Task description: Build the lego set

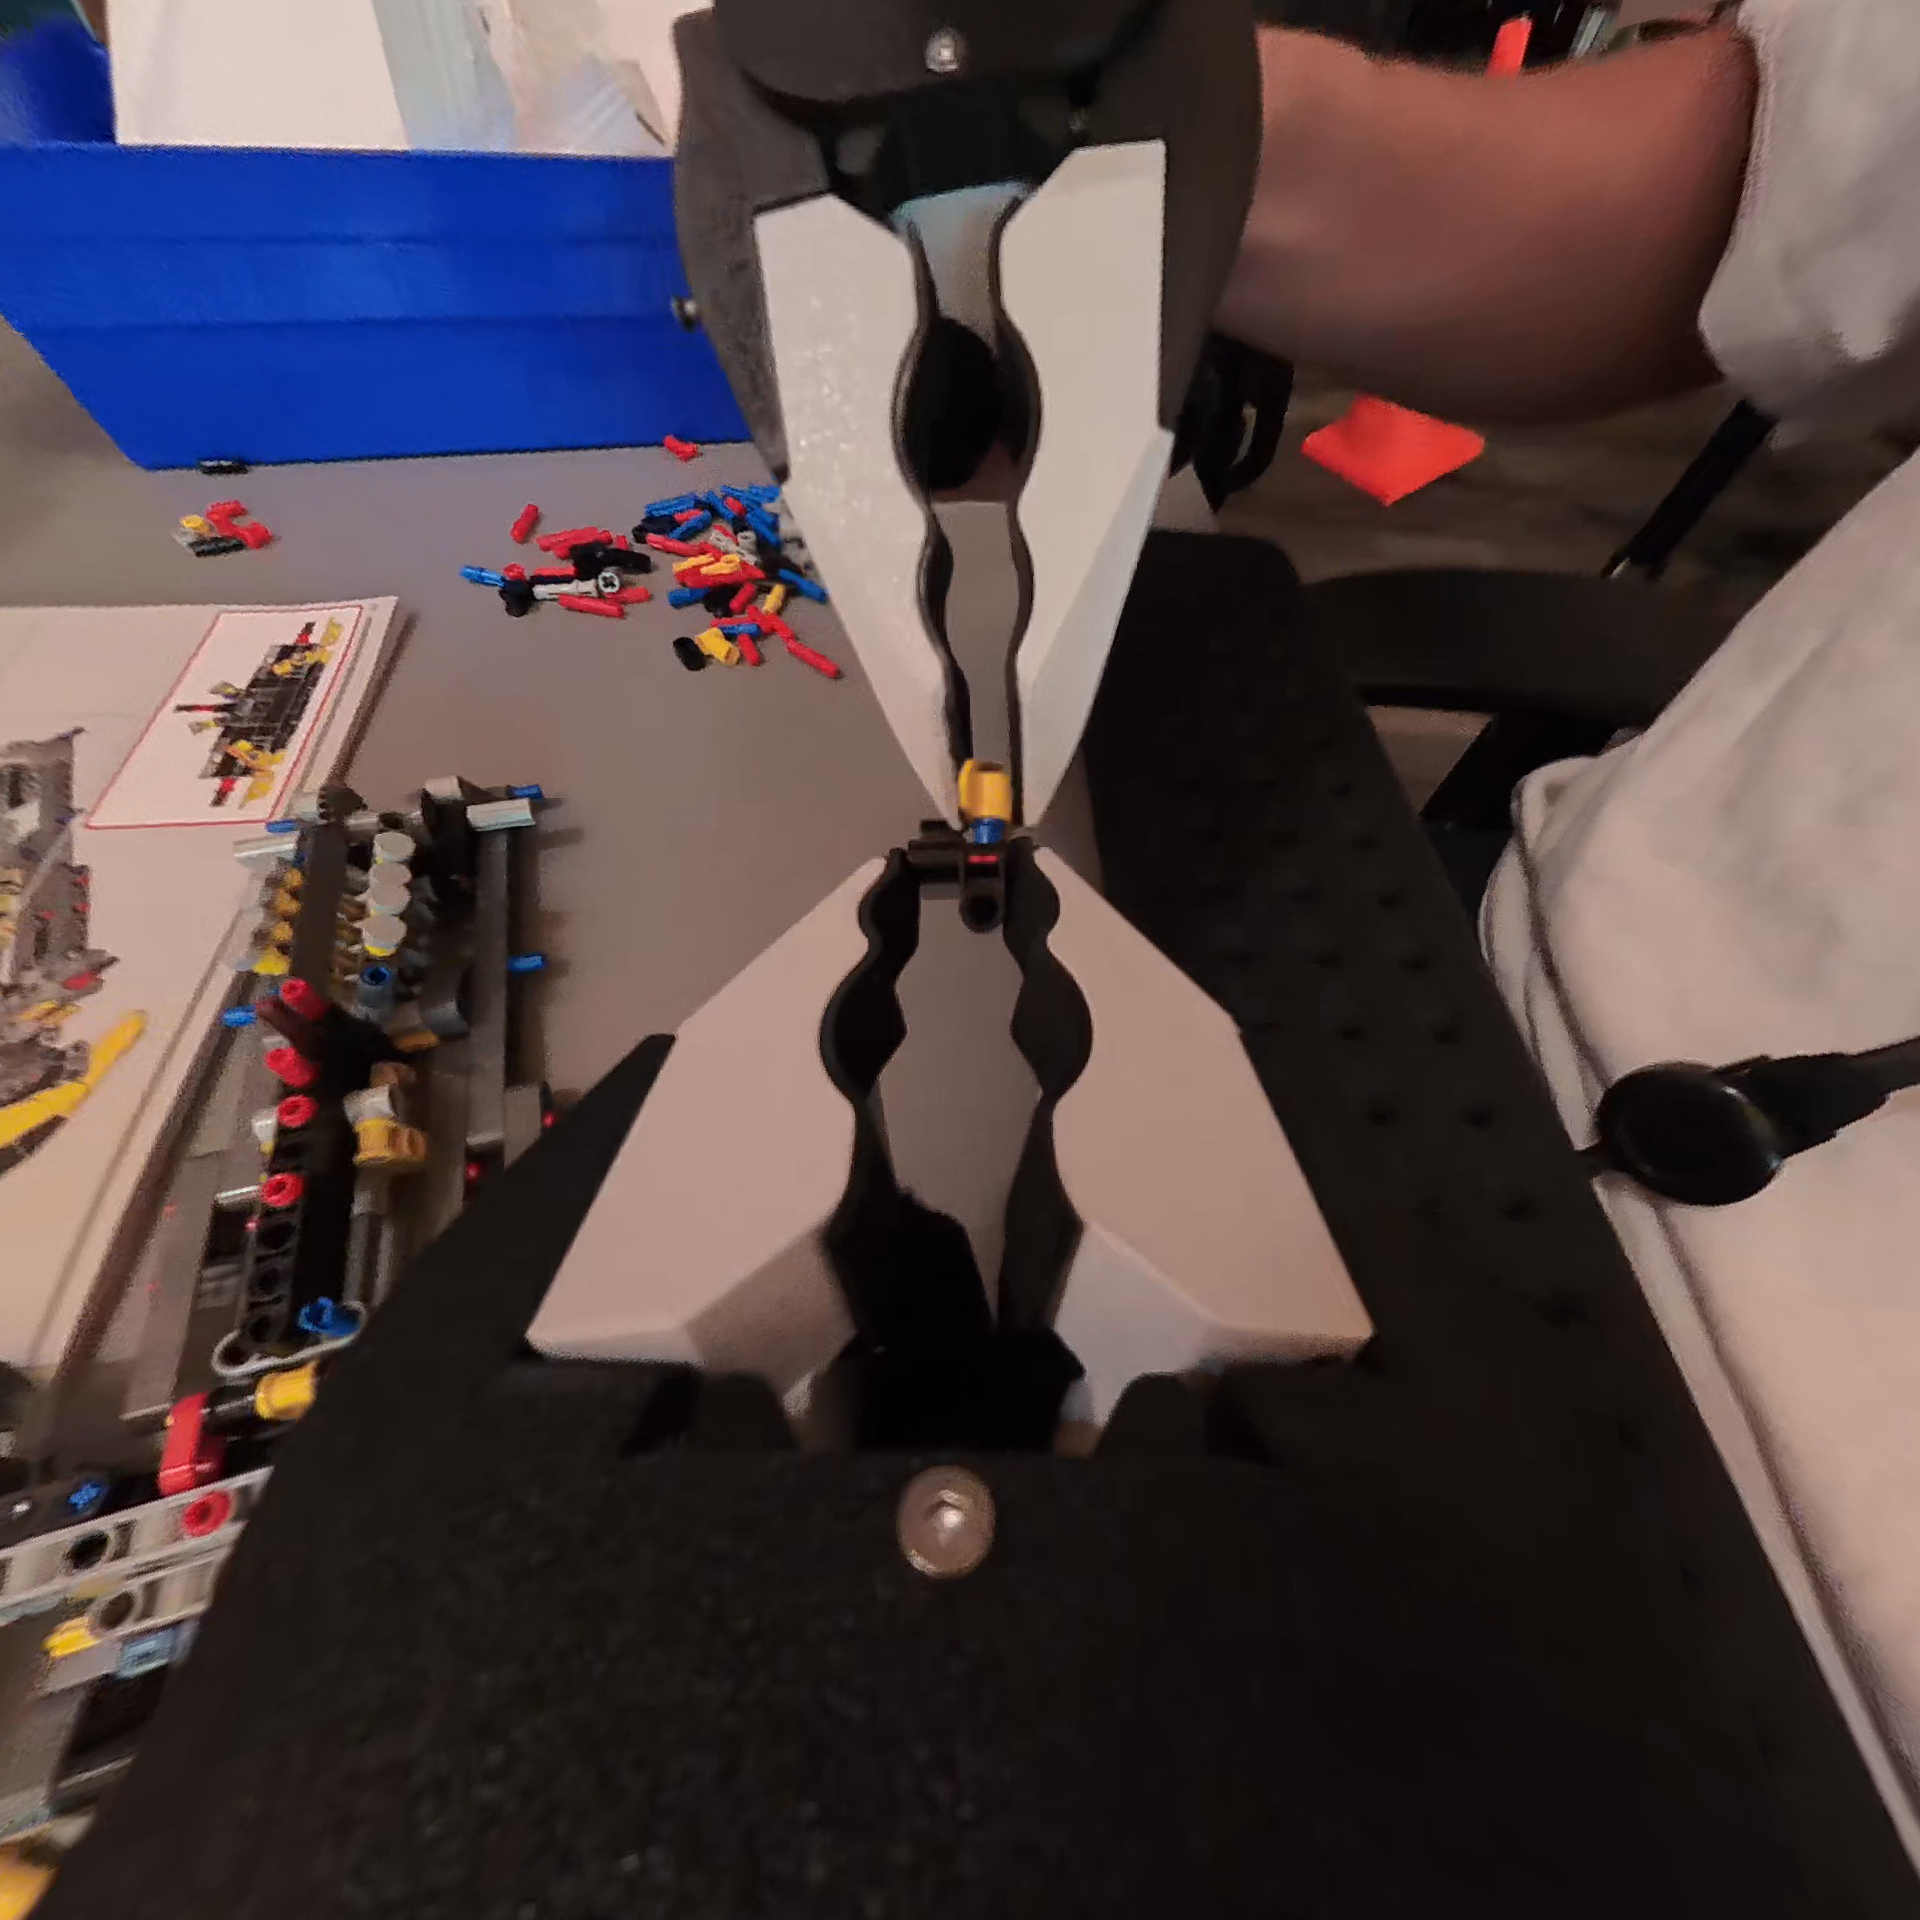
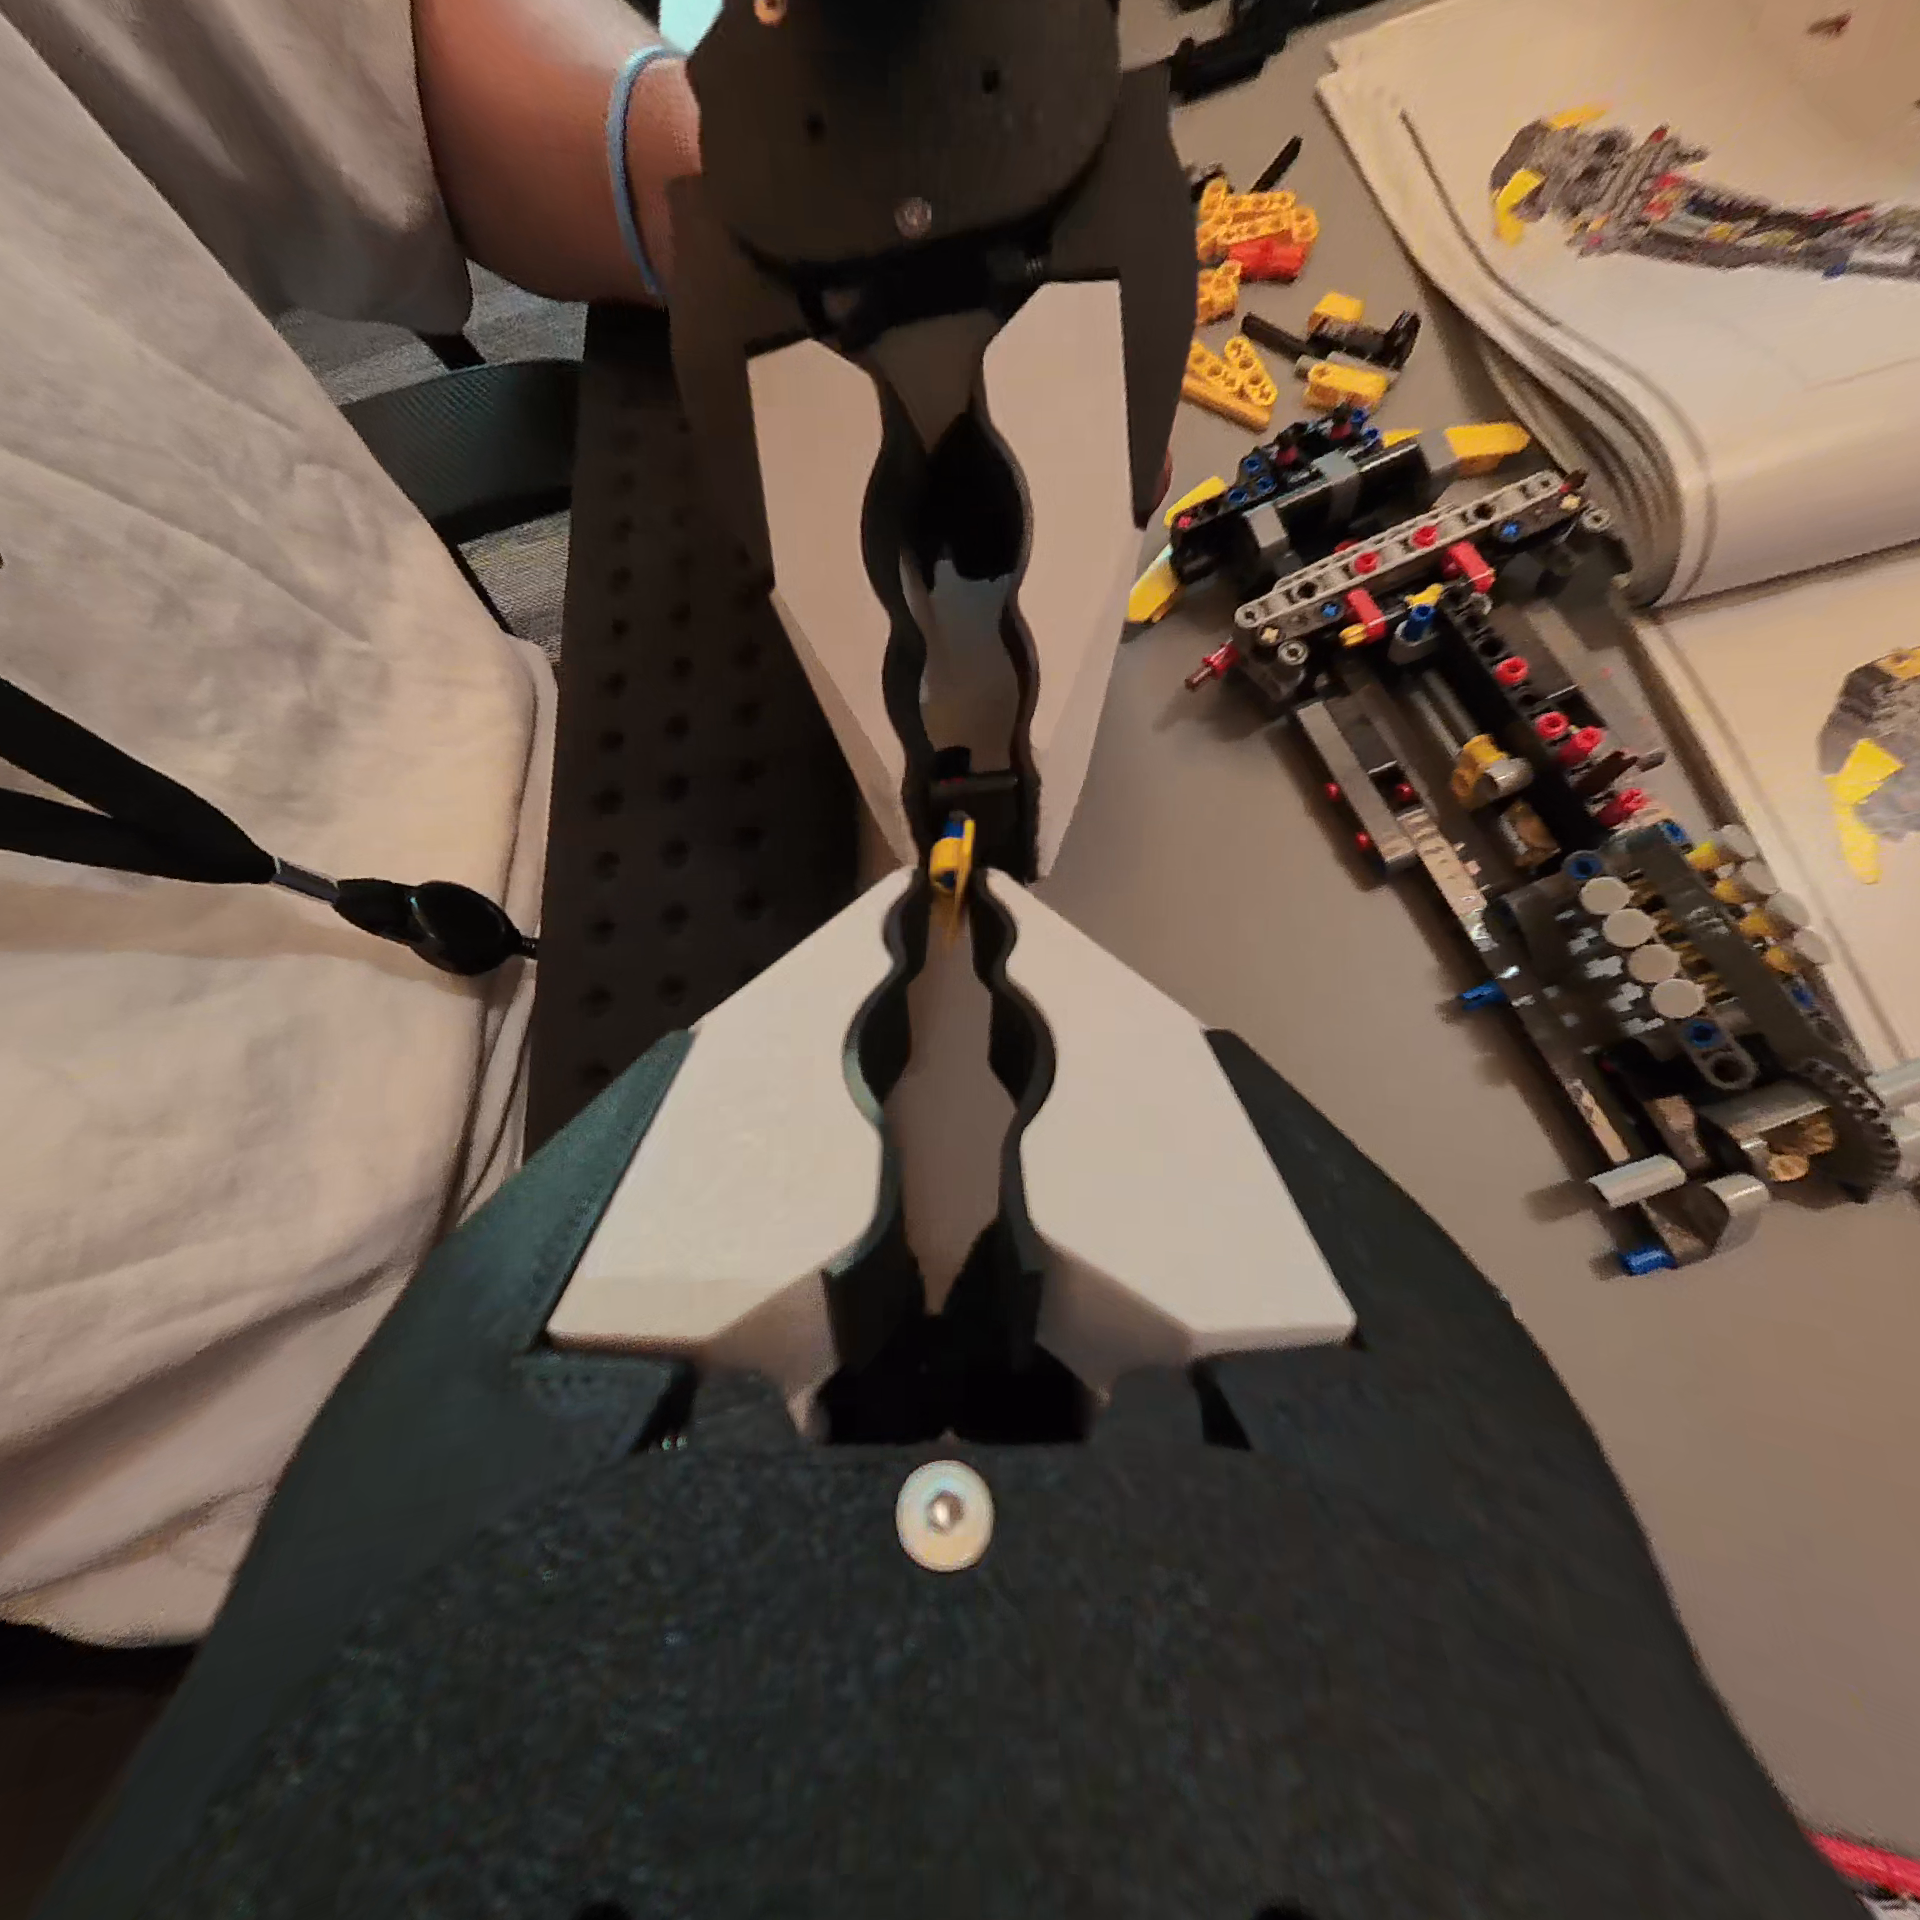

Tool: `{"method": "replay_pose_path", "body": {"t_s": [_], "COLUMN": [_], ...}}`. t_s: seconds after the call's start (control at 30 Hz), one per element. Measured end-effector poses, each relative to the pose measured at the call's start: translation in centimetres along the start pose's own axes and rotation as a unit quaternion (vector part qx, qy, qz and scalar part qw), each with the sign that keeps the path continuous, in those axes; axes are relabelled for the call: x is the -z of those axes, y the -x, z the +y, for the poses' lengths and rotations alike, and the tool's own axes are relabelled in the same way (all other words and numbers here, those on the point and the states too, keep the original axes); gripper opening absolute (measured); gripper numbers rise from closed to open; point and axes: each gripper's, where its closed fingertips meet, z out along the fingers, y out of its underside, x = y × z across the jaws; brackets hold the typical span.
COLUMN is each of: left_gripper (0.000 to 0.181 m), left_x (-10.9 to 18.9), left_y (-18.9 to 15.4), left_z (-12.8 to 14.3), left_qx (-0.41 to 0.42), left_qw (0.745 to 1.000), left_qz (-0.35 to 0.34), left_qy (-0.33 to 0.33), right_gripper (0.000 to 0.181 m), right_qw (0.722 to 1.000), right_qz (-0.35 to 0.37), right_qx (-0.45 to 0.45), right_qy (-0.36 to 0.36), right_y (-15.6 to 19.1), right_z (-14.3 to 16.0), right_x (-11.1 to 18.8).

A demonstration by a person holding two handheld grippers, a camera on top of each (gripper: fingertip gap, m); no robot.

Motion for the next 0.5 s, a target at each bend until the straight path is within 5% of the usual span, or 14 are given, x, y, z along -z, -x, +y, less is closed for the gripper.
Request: {"method": "replay_pose_path", "body": {"t_s": [0.2, 0.37, 0.5], "left_gripper": [0.015, 0.015, 0.015], "left_x": [0.0, -0.2, -0.4], "left_y": [0.0, 1.0, 1.2], "left_z": [0.5, 2.1, 2.7], "left_qx": [0.042, 0.009, -0.004], "left_qw": [0.999, 0.998, 0.997], "left_qz": [0.019, -0.019, -0.031], "left_qy": [0.011, 0.060, 0.076], "right_gripper": [0.006, 0.006, 0.006], "right_qw": [1.000, 0.977, 0.962], "right_qz": [0.005, 0.067, 0.081], "right_qx": [0.005, 0.018, 0.036], "right_qy": [0.028, 0.200, 0.257], "right_y": [-0.3, -2.4, -2.6], "right_z": [0.7, 6.8, 9.1], "right_x": [0.4, 1.0, 0.7]}}
